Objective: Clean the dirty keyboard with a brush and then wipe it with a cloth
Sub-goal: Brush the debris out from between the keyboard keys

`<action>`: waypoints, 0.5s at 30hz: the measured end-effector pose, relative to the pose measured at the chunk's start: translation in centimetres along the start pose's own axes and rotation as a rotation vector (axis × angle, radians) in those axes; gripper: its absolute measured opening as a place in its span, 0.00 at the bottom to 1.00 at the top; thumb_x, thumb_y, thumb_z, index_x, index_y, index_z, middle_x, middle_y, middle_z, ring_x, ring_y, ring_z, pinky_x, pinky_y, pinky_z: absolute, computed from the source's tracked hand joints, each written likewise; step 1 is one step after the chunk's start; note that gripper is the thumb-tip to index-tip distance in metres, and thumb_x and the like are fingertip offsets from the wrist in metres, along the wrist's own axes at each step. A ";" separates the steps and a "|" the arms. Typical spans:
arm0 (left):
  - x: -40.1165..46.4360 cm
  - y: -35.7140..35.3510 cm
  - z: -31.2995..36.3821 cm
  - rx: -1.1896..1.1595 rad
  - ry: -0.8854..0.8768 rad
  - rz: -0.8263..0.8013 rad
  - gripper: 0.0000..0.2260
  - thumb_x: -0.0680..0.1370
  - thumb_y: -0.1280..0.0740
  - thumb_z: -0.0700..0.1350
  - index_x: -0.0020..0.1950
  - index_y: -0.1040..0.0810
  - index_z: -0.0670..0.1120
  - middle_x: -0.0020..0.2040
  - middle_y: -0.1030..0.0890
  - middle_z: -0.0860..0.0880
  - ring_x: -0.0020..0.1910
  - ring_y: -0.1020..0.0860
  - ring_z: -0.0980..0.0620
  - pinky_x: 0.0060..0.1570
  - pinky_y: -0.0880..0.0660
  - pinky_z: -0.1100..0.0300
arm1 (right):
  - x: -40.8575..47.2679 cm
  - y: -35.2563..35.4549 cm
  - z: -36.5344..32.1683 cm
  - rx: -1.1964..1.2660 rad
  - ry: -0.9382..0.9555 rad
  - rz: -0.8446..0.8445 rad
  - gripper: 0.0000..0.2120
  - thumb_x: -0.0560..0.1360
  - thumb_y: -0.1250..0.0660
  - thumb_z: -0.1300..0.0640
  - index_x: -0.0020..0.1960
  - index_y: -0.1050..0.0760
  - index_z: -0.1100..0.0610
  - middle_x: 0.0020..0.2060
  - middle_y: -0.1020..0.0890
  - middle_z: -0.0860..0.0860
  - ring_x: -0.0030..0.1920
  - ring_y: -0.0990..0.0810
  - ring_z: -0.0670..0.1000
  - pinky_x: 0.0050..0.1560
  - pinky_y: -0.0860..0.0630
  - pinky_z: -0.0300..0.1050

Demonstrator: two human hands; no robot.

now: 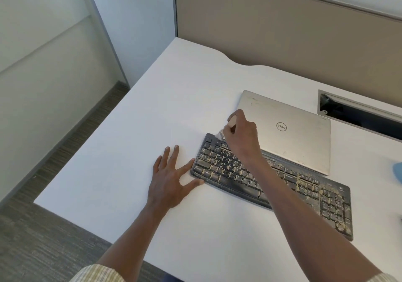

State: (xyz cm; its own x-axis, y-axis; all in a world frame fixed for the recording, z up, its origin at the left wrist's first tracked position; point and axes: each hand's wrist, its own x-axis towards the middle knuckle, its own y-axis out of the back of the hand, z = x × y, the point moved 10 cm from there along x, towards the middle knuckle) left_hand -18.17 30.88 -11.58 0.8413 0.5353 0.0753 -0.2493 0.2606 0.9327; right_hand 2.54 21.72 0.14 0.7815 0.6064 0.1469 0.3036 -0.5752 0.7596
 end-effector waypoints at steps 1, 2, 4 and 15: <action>0.0 0.0 0.0 0.000 0.006 -0.005 0.34 0.74 0.49 0.78 0.73 0.27 0.62 0.83 0.46 0.46 0.83 0.52 0.44 0.79 0.49 0.44 | 0.1 -0.1 0.0 -0.005 0.002 -0.011 0.07 0.76 0.36 0.62 0.53 0.30 0.58 0.35 0.21 0.56 0.34 0.22 0.57 0.35 0.24 0.51; -0.1 0.0 0.0 0.000 0.011 -0.011 0.35 0.74 0.50 0.78 0.73 0.27 0.63 0.83 0.46 0.46 0.83 0.53 0.44 0.79 0.49 0.44 | 0.1 -0.2 0.0 -0.004 -0.006 -0.016 0.07 0.75 0.36 0.62 0.53 0.30 0.58 0.35 0.20 0.56 0.34 0.22 0.57 0.35 0.24 0.51; -0.1 0.1 -0.1 -0.005 0.013 -0.015 0.36 0.74 0.51 0.79 0.74 0.28 0.63 0.83 0.47 0.46 0.83 0.54 0.44 0.79 0.50 0.45 | 0.0 0.3 -0.2 -0.003 -0.015 0.002 0.07 0.76 0.36 0.62 0.53 0.30 0.58 0.36 0.20 0.56 0.35 0.22 0.57 0.36 0.25 0.50; -0.1 -0.6 0.0 -0.020 -0.009 -0.056 0.35 0.75 0.52 0.77 0.74 0.28 0.62 0.83 0.47 0.43 0.82 0.54 0.41 0.78 0.49 0.42 | -0.5 0.9 1.4 0.032 -0.161 -0.010 0.07 0.76 0.35 0.61 0.52 0.30 0.54 0.34 0.22 0.52 0.29 0.24 0.49 0.24 0.31 0.35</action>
State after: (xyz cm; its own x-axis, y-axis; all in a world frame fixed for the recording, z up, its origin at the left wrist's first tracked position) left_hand -18.09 30.72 -12.16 0.8584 0.5123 0.0267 -0.2115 0.3061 0.9282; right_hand 3.22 20.14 -0.15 0.8549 0.5177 0.0342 0.3266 -0.5882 0.7398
